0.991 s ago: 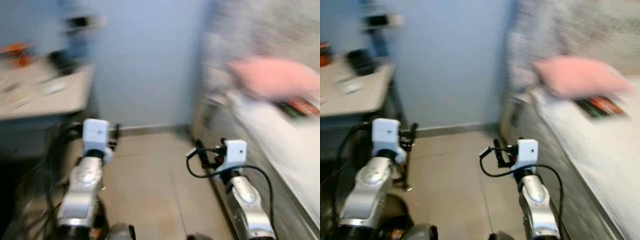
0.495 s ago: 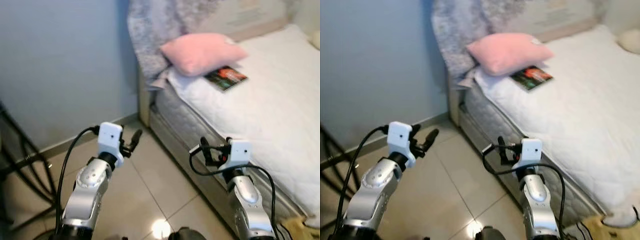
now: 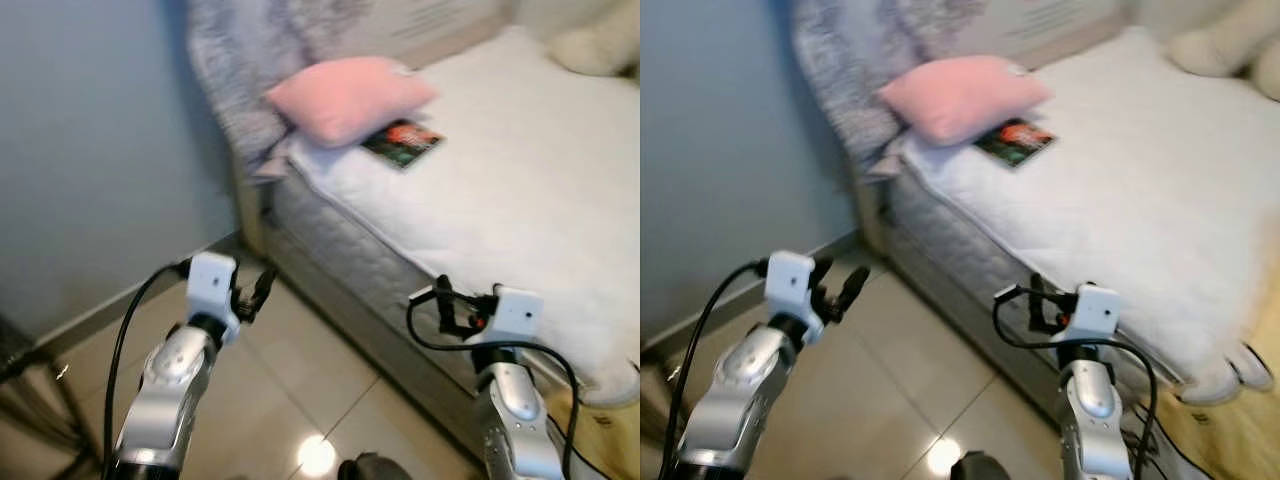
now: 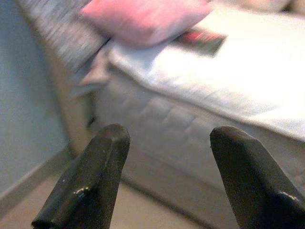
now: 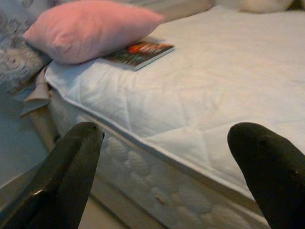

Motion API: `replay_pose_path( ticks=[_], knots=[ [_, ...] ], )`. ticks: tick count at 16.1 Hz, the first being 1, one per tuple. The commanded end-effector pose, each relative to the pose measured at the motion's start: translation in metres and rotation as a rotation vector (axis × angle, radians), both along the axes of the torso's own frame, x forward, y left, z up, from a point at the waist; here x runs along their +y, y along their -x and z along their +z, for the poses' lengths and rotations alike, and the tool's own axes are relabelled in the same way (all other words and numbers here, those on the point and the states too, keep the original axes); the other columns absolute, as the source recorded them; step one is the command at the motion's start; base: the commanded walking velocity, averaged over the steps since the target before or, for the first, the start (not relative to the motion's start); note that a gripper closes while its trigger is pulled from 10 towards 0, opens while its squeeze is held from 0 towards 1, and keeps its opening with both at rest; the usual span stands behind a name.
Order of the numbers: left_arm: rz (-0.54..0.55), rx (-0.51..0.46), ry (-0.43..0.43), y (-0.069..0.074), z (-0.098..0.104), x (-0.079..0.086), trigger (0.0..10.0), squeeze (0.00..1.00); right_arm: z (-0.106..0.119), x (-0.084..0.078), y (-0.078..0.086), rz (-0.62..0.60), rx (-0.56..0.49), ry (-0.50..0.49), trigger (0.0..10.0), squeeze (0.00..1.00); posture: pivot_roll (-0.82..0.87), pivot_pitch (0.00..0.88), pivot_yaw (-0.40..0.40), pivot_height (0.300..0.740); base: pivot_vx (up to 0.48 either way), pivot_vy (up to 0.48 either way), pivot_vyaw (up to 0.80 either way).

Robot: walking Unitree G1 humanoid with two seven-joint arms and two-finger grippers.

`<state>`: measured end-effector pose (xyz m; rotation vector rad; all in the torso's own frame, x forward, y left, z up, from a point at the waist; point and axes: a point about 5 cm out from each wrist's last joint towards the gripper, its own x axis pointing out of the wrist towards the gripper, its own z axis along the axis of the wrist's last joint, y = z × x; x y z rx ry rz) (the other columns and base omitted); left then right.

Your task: Clean up the room

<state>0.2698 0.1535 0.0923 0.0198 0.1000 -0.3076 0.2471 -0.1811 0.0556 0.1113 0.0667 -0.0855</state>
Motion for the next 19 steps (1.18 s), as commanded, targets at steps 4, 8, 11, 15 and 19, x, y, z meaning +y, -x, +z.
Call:
replay_pose_path(
  ticks=[4,8,11,15,19],
  knots=[
    [0.081,-0.113,0.039,-0.007,0.016,0.006,10.0,0.0,0.02,-0.009,-0.004,-0.07,-0.107,0.045,10.0,0.0,-0.01,0.0,0.013,0.71,0.0,0.0,-0.75],
    [0.029,-0.156,0.059,-0.014,0.035,-0.008,10.0,0.0,0.034,-0.007,-0.011,-0.067,-0.166,0.06,10.0,0.0,0.0,0.0,0.024,0.71,0.0,0.0,-0.75],
    [-0.02,-0.146,-0.002,-0.019,0.031,-0.011,10.0,0.0,0.031,-0.006,-0.012,-0.078,-0.153,0.048,10.0,0.0,0.0,0.0,0.031,0.71,0.0,0.0,-0.75],
    [-0.009,-0.101,0.017,-0.027,0.027,-0.016,10.0,0.0,0.025,0.006,-0.013,-0.011,-0.117,0.049,10.0,0.0,-0.03,0.0,0.042,0.71,0.0,0.0,-0.37],
    [0.155,-0.049,0.071,-0.026,0.018,-0.004,10.0,1.0,0.028,-0.006,-0.009,-0.069,-0.132,0.053,10.0,0.0,-0.04,0.0,0.038,0.71,0.0,0.0,0.0]
  ],
)
